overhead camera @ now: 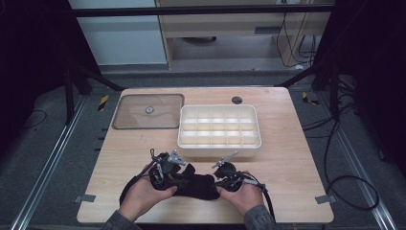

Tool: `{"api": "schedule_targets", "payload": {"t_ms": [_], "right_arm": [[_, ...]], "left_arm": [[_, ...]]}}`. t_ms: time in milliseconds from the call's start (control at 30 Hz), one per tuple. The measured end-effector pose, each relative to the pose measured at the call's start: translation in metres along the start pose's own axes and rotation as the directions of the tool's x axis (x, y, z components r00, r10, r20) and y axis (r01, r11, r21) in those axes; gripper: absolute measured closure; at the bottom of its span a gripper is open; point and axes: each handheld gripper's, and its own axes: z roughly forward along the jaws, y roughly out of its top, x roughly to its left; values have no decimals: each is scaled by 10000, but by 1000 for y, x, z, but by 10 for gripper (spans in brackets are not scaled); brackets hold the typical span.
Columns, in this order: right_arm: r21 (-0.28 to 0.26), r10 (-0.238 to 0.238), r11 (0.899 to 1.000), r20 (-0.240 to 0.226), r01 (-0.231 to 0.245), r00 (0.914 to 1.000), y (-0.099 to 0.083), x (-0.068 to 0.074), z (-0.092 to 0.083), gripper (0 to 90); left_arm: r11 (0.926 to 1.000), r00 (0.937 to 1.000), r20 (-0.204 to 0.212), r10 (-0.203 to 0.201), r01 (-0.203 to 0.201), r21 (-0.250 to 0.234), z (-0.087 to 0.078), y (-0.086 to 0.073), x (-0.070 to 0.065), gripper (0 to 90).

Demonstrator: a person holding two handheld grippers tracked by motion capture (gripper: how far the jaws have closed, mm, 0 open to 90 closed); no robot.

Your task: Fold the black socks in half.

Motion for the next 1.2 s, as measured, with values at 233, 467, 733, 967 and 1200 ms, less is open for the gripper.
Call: {"api": "schedule_targets", "payload": {"t_ms": [233, 467, 733, 967, 1200], "right_arm": [[-2, -37, 10000, -32, 37, 10000, 0, -1, 0, 835], [-3, -57, 10000, -65, 57, 10000, 1, -1, 0, 834], [-13, -51, 10000, -43, 51, 10000, 0, -1, 1, 828], [-2, -5, 10000, -37, 5, 10000, 0, -2, 2, 828], [35, -49, 10000, -19, 49, 10000, 0, -2, 2, 828]], "left_arm": [[9998, 9999, 73, 130, -131, 141, 7, 2, -5, 741], [9996, 9996, 179, 199, -202, 195, 14, 5, -10, 741], [9997, 9996, 268, 93, -100, 225, 24, 6, -12, 741], [9996, 9995, 297, 122, -130, 252, 30, 7, -14, 741], [9996, 9994, 311, 144, -151, 232, 36, 10, -18, 741]]}}
